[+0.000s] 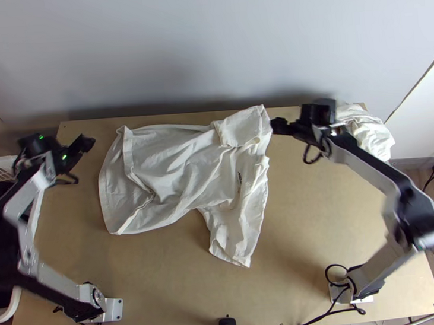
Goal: Fold the t-shirt
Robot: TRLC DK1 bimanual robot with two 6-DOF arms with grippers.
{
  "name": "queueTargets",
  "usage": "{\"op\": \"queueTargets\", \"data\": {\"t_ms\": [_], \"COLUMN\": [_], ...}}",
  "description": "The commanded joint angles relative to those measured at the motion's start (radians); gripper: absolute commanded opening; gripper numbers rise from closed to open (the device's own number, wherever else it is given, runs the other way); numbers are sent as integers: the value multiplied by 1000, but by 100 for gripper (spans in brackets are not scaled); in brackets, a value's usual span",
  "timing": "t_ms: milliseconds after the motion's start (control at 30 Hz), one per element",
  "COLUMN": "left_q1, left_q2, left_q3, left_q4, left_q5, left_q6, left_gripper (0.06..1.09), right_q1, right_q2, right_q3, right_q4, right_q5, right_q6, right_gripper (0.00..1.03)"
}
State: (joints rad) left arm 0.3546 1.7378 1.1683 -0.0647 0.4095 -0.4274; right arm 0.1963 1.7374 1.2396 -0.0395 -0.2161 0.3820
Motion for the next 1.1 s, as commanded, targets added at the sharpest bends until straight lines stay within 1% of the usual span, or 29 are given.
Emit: {"op": "queueTargets", "data": {"t_ms": [0, 33, 133, 233, 367, 600, 733, 800, 900, 1067], "left_q1": [57, 58, 57, 43, -20, -23, -5, -11, -14, -19], "left_q2": [-443, -509, -650, -702, -748, -928, -939, -945, -948, -939], "left_q3": [-297, -317, -361, -384, -432, -535, -527, -529, -545, -567], "left_q4": [-147, -230, -412, -552, -662, -747, -765, -765, -747, -712], "left_q5": [149, 169, 183, 184, 184, 183, 178, 178, 178, 175], "left_q6": [180, 242, 345, 380, 401, 417, 432, 432, 431, 431], "left_gripper": [105, 105, 105, 105, 105, 104, 104, 104, 104, 104], "right_q1": [0, 20, 98, 166, 187, 258, 292, 299, 313, 345], "right_q2": [-351, -403, -541, -615, -665, -783, -846, -872, -901, -941], "right_q3": [-249, -285, -387, -443, -483, -575, -628, -643, -664, -721], "right_q4": [-135, -172, -252, -319, -390, -507, -582, -611, -646, -651], "right_q5": [0, 1, 3, 15, 14, 15, 12, 12, 12, 11], "right_q6": [140, 141, 152, 164, 219, 236, 250, 251, 244, 239], "right_gripper": [99, 99, 99, 99, 98, 97, 97, 97, 94, 94]}}
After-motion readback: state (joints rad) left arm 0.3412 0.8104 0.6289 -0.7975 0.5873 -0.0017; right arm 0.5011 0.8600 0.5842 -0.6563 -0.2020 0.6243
